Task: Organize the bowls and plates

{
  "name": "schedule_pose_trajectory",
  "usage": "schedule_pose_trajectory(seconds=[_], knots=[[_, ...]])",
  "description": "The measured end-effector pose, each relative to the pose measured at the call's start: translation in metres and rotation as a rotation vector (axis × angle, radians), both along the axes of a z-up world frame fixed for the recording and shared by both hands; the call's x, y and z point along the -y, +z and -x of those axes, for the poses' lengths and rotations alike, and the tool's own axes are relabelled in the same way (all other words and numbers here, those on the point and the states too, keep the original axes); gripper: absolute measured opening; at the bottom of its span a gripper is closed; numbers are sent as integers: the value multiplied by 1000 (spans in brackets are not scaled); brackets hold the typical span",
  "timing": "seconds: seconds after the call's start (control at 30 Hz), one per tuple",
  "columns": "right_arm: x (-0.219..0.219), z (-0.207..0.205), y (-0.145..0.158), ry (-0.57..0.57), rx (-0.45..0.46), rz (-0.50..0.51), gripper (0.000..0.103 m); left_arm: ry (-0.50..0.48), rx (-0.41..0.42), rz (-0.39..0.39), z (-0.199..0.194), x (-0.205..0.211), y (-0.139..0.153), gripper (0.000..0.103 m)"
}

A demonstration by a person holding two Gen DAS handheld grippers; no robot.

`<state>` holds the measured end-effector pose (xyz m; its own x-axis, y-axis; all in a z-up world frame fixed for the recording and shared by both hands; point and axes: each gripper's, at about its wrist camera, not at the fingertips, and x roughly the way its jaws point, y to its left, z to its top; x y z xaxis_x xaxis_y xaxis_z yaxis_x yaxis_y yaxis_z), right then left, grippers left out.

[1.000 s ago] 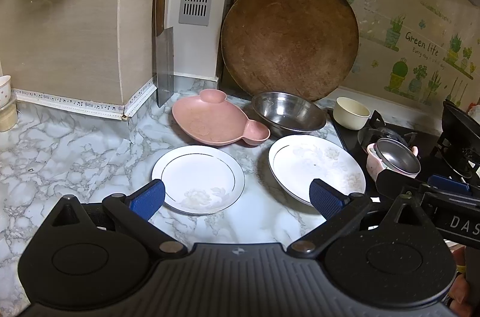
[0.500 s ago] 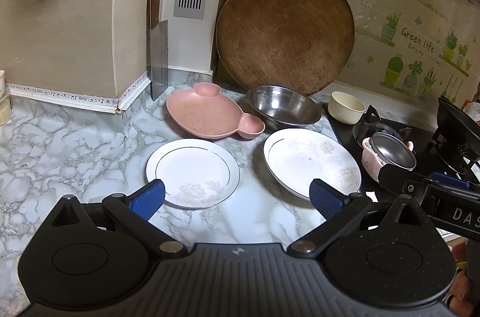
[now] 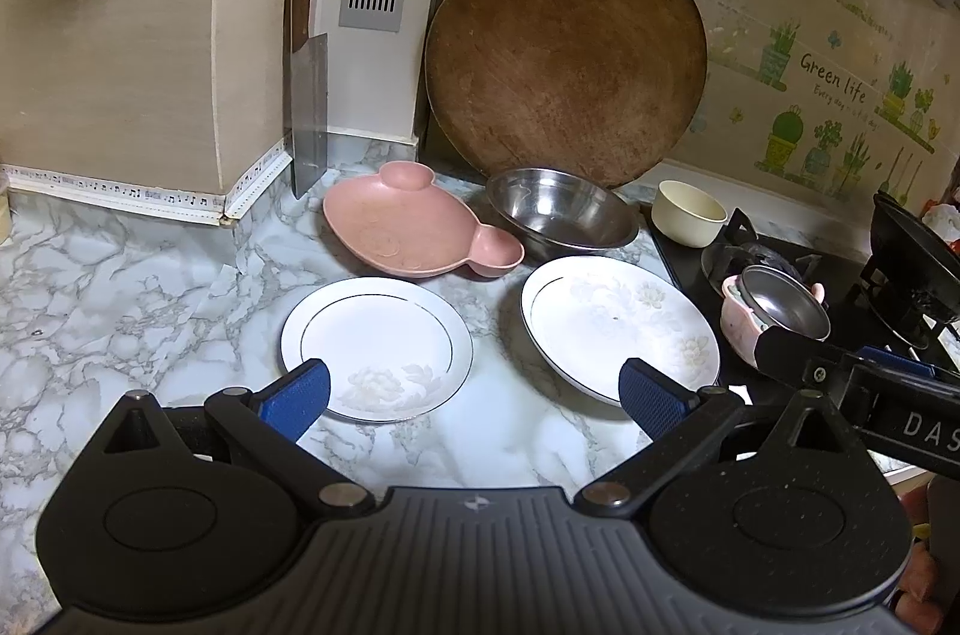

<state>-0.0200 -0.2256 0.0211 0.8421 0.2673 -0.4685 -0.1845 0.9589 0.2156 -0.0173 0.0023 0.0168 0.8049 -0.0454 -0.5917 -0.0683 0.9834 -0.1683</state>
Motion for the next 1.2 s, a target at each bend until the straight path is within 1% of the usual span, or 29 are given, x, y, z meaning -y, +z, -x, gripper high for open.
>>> schedule_pose_trajectory(seconds=[0.23,0.63,1.07,1.2], knots=[[0,-7,0,0,4,-2,100,7,15,-11,-5,1,0,103],[0,-11,6,4,38,-1,100,3,58,-17,-11,1,5,103],[10,-29,-2,0,15,-8,100,-6,39,-23,-31,9,0,103],[13,-36,-5,0,4,-4,100,-14,20,-23,-42,11,-5,103]])
